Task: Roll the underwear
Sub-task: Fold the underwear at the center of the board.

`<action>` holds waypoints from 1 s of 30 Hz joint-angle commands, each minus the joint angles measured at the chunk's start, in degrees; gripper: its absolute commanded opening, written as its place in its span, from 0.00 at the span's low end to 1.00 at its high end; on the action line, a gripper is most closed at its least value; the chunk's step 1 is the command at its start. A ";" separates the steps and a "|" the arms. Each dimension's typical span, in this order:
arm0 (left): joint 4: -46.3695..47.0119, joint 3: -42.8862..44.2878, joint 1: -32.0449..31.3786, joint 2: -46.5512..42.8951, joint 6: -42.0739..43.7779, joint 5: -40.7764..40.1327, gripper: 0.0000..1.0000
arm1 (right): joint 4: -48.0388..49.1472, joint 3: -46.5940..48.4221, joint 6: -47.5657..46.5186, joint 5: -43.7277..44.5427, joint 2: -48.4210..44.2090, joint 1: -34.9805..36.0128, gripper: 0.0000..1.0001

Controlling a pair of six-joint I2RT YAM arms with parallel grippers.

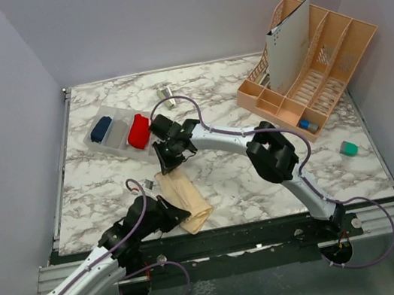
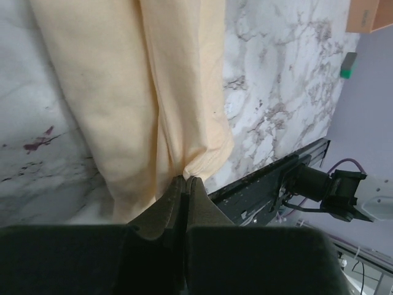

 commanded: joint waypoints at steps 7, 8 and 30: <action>-8.86 -2.67 -0.08 -0.45 -3.25 1.49 0.00 | -0.43 1.18 -0.86 -1.26 1.42 0.36 0.18; -8.85 -2.82 -0.09 -0.45 -3.17 1.24 0.02 | -0.53 1.16 -0.94 -1.42 1.33 0.31 0.19; -17.42 14.79 -0.05 6.46 6.16 -13.50 0.74 | 9.34 -11.11 -2.30 -2.54 -17.28 -3.74 0.64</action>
